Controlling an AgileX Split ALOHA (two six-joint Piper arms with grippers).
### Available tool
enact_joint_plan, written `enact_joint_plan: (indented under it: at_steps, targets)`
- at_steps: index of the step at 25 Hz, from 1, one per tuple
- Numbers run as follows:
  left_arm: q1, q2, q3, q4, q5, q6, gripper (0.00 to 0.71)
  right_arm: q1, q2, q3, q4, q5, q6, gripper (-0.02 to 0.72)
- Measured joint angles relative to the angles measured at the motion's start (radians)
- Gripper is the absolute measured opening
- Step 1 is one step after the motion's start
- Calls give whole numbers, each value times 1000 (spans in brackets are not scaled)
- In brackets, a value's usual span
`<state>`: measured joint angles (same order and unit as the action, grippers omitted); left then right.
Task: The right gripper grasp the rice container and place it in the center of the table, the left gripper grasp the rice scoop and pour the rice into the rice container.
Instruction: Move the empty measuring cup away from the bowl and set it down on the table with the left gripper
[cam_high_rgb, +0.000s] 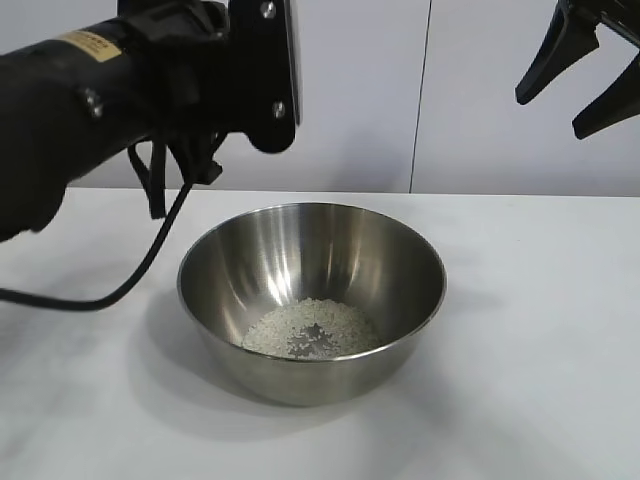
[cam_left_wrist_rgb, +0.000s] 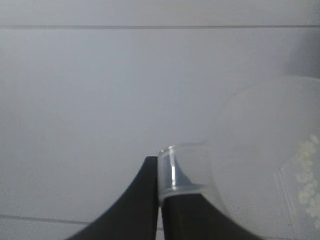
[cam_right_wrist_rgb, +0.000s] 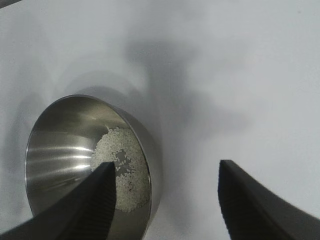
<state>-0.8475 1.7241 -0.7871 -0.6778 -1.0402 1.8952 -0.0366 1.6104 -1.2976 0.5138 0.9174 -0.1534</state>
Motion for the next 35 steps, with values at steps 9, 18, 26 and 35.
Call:
enact_joint_plan:
  at_steps: [9, 18, 26, 35]
  targets:
    - [198, -172, -206, -243, 651, -203, 3, 0, 0, 0, 0, 1, -1, 412]
    - [481, -236, -351, -442, 1252, -485, 3, 0, 0, 0, 1, 0, -1, 412]
    - [780, -218, -352, -468, 1482, -777, 3, 0, 0, 0, 1, 0, -1, 412]
    - [930, -109, -200, -979, 1490, -135, 3, 0, 0, 0, 1, -20, -1, 412]
